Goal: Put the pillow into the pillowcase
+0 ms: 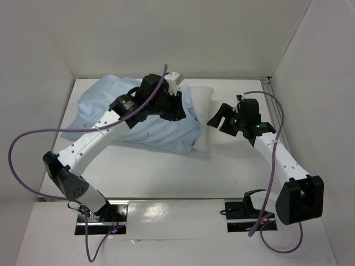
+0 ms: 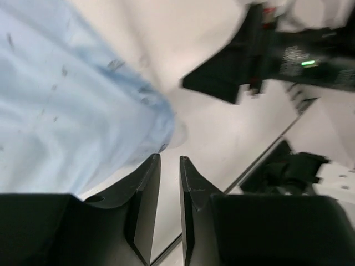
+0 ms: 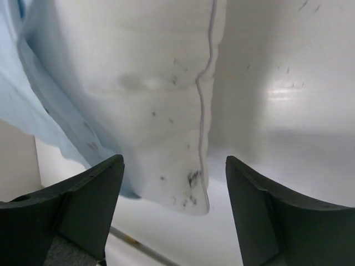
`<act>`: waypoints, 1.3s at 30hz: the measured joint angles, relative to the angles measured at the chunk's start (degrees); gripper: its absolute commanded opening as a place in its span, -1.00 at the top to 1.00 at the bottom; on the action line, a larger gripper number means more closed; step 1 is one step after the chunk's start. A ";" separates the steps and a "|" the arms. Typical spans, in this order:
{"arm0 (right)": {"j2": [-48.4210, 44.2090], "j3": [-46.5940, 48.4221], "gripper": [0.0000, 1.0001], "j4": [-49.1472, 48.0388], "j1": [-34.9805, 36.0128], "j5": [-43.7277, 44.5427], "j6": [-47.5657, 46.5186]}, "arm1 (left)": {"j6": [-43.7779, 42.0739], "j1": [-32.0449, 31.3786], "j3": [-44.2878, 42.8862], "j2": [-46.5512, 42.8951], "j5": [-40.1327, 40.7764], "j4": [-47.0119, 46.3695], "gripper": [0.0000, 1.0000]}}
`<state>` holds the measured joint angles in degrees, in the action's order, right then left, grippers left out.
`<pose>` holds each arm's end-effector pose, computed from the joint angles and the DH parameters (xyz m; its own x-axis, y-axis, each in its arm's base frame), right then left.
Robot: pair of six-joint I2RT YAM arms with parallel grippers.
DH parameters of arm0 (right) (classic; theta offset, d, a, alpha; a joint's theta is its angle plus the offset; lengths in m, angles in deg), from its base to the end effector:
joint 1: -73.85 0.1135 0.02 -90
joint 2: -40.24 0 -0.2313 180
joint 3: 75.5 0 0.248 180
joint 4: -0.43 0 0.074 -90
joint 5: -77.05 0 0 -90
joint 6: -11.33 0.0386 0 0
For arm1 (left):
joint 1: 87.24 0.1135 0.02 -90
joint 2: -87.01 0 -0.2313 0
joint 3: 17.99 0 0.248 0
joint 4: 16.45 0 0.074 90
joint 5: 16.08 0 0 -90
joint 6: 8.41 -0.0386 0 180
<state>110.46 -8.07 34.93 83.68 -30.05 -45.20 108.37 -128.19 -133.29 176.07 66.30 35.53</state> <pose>0.2716 0.0586 0.2519 -0.7151 0.4111 -0.5654 0.0008 0.8093 0.5874 0.2533 -0.2266 0.4057 -0.6262 -0.0479 -0.7782 0.5127 0.7267 -0.4573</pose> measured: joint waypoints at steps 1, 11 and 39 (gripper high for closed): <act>-0.55 -0.70 -0.57 0.68 -0.02 -0.83 -0.44 | -0.02 -0.17 1.95 0.00 1.03 0.07 0.15; -0.92 -2.91 -0.85 5.18 0.04 -5.81 -4.59 | 7.02 -16.85 32.74 -5.01 18.67 -4.70 -0.45; -0.87 -2.91 -0.89 5.88 0.04 -9.77 -6.14 | 12.92 -14.73 39.21 14.12 35.26 -35.71 -0.18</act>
<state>109.58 -10.97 40.81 83.72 -39.82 -51.34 121.29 -142.92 -94.08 190.19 101.56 -0.18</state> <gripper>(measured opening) 0.983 0.686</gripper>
